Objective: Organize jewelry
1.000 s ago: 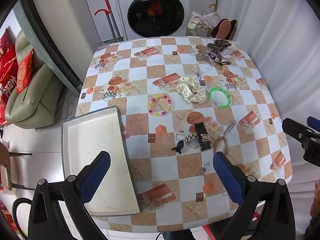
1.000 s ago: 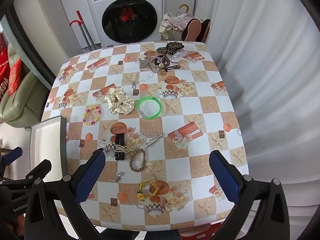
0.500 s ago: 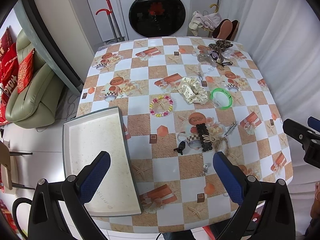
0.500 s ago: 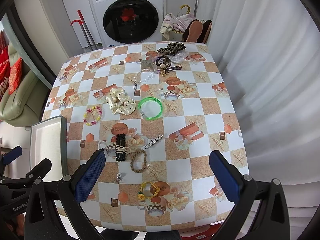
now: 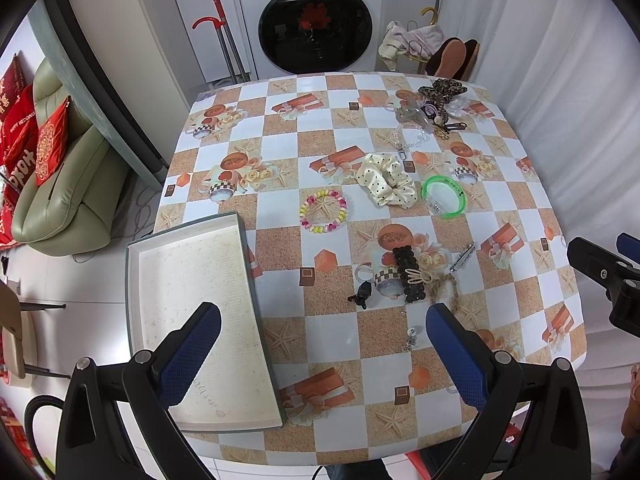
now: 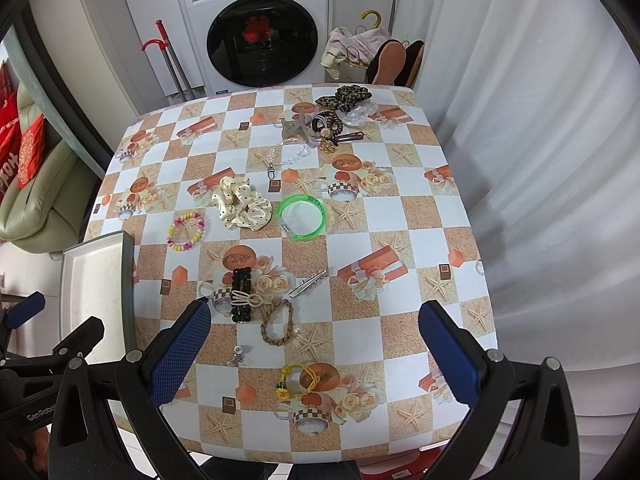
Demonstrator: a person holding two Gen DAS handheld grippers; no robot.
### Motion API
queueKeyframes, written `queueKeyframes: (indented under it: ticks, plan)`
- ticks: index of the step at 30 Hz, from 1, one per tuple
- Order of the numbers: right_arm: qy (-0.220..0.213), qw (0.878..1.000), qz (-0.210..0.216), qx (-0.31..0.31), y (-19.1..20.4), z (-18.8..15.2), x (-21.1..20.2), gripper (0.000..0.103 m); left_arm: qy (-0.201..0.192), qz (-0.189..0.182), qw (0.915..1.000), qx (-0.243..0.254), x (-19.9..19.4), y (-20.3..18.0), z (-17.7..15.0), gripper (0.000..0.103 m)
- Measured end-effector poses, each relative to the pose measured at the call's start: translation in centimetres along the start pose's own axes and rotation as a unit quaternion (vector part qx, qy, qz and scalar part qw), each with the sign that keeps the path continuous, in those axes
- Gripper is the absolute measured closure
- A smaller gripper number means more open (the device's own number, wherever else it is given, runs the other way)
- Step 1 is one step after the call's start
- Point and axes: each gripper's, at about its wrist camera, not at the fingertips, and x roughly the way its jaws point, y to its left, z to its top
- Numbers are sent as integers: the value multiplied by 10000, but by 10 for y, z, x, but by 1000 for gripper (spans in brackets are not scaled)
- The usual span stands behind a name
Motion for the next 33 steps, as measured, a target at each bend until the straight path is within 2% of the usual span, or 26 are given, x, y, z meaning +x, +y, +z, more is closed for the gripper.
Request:
queueKeyframes:
  ticks: [33]
  plan:
    - [-5,10000,-2,5,2,-1,-1,0,7,17,10000,5,0,-1,0,0]
